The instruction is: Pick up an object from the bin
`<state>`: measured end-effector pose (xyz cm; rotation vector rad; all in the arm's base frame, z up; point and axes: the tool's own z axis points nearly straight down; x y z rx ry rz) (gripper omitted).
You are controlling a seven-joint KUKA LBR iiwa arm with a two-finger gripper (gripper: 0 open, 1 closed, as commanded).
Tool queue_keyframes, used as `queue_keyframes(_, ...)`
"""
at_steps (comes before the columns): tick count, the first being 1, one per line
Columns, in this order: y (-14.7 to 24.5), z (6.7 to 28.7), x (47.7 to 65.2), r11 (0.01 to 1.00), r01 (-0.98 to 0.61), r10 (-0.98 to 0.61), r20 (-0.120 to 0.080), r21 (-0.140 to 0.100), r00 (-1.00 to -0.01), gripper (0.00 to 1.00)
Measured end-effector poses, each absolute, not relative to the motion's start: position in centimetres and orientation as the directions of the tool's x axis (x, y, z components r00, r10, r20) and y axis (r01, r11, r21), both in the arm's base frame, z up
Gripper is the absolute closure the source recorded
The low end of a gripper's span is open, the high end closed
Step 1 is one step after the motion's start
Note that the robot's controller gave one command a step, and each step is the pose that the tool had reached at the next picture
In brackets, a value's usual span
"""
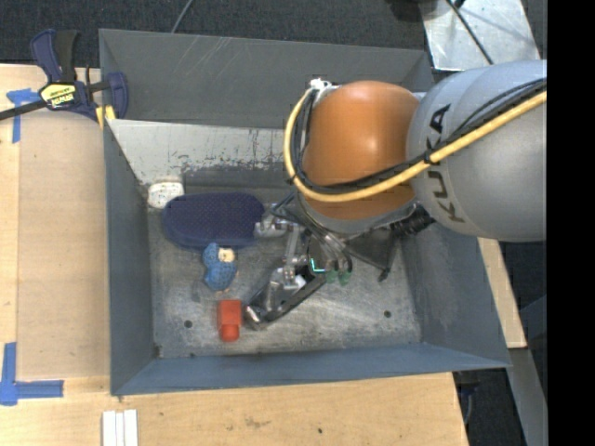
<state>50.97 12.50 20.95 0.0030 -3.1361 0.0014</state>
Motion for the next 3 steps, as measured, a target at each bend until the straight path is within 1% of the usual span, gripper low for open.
queue_keyframes(1,4.5,9.4,51.8,0.993,-0.115,-0.114,-0.029,0.006,-0.993,0.00)
queue_keyframes(2,4.6,9.7,51.8,0.993,-0.115,-0.115,-0.029,0.004,-0.993,1.00)
queue_keyframes(3,6.0,21.4,52.0,0.994,-0.112,-0.112,-0.006,0.000,-0.994,1.00)
